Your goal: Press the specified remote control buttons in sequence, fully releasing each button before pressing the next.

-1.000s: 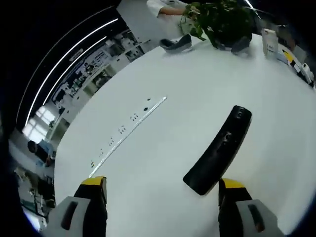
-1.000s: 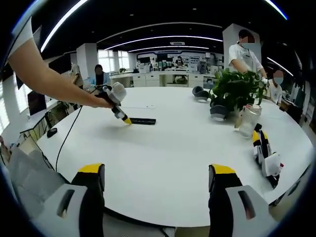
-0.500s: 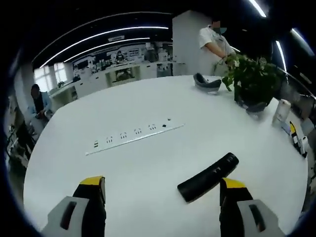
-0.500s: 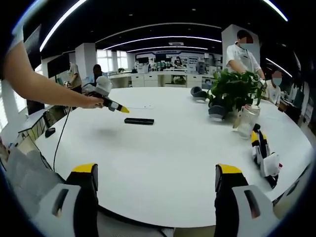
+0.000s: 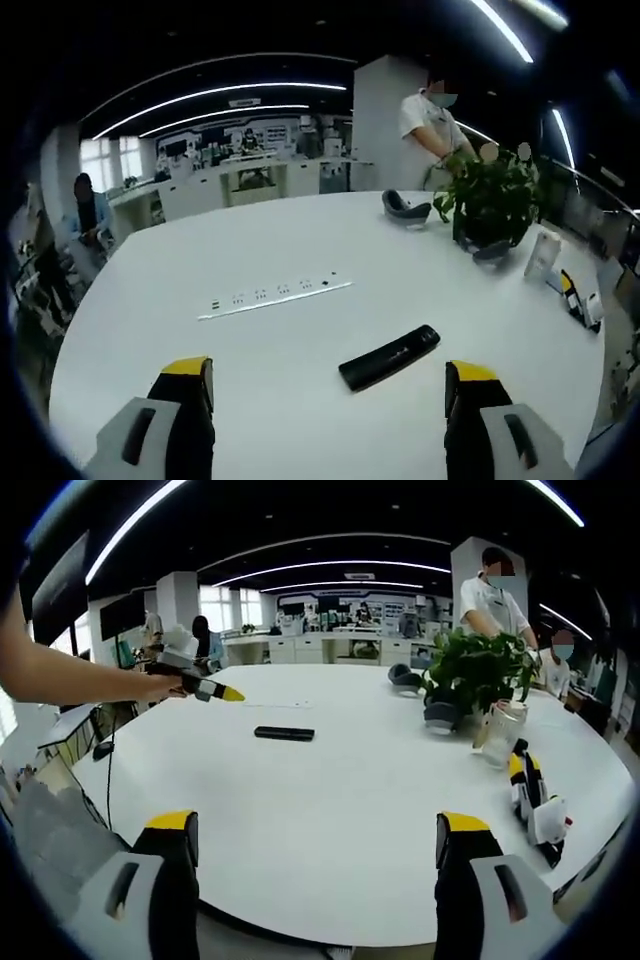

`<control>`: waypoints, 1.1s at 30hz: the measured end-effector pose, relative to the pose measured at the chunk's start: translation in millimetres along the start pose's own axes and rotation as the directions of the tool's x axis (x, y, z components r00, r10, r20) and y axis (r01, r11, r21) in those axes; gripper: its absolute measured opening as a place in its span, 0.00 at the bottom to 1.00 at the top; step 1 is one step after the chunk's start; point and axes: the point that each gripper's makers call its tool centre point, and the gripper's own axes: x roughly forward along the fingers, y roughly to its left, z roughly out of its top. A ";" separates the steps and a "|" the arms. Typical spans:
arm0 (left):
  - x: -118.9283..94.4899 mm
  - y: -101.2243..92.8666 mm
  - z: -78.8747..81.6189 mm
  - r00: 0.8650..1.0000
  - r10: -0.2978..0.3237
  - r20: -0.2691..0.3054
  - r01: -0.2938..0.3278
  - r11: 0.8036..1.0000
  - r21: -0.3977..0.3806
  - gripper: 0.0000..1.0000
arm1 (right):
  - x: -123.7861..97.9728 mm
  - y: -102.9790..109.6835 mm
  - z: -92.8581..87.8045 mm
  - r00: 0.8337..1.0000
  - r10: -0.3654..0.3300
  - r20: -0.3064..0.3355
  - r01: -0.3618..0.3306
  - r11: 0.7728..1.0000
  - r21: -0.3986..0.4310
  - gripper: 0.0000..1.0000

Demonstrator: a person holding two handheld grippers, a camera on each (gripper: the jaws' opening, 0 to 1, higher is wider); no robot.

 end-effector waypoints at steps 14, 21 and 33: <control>-81.8 -11.2 2.6 0.992 0.025 0.123 -0.016 0.997 -0.074 1.00 | -1.0 3.2 3.0 1.000 0.012 0.022 -0.011 1.000 -0.025 1.00; -128.7 -13.8 -6.1 0.982 0.055 0.181 -0.037 0.994 -0.101 1.00 | -2.0 3.9 5.4 0.999 0.013 0.038 -0.013 1.000 -0.024 1.00; -189.4 -24.8 -38.5 0.975 0.048 0.216 -0.014 0.987 -0.158 1.00 | -2.2 5.9 5.9 0.999 0.027 0.043 -0.026 0.999 -0.018 1.00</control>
